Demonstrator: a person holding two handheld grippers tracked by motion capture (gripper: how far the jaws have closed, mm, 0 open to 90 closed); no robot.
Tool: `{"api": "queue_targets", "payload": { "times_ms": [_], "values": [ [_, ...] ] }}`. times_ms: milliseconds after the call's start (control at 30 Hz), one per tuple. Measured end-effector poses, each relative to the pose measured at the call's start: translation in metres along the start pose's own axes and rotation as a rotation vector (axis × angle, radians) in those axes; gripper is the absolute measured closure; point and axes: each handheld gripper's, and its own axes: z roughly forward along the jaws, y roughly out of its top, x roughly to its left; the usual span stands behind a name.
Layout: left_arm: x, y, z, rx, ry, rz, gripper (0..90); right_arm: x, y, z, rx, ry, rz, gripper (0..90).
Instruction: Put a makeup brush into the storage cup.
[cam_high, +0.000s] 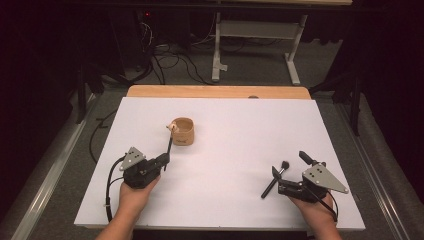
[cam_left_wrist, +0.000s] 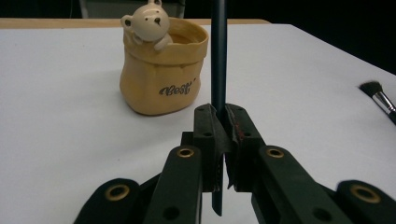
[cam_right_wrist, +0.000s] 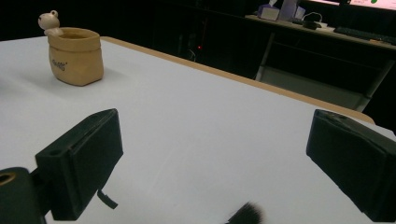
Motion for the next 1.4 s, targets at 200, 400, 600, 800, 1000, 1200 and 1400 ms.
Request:
{"api": "queue_targets", "payload": {
  "times_ms": [200, 400, 600, 800, 1000, 1200, 1400],
  "values": [
    [-0.003, 0.002, 0.009, 0.002, -0.013, 0.011, 83.9, 0.000, 0.000, 0.000, 0.000, -0.002, -0.003, 4.9],
    [-0.010, 0.007, 0.017, -0.004, -0.032, 0.014, 83.9, 0.000, 0.000, 0.000, 0.003, -0.001, -0.003, 5.1],
    [-0.018, 0.010, 0.027, -0.013, -0.053, 0.007, 83.9, 0.001, 0.000, 0.000, 0.007, -0.004, -0.011, 5.1],
    [-0.024, 0.010, 0.034, -0.008, -0.079, 0.008, 83.9, 0.001, 0.000, 0.000, 0.006, 0.000, -0.007, 5.1],
    [-0.035, 0.014, 0.041, -0.016, -0.120, 0.027, 83.9, 0.003, 0.000, 0.000, 0.011, -0.002, -0.009, 5.1],
    [-0.048, 0.015, 0.050, -0.014, -0.142, 0.055, 83.9, 0.004, 0.000, 0.002, 0.008, 0.002, -0.011, 5.1],
    [-0.056, 0.011, 0.055, -0.015, -0.175, 0.069, 83.9, 0.006, 0.000, 0.004, 0.013, 0.005, -0.018, 5.1]
  ]
}}
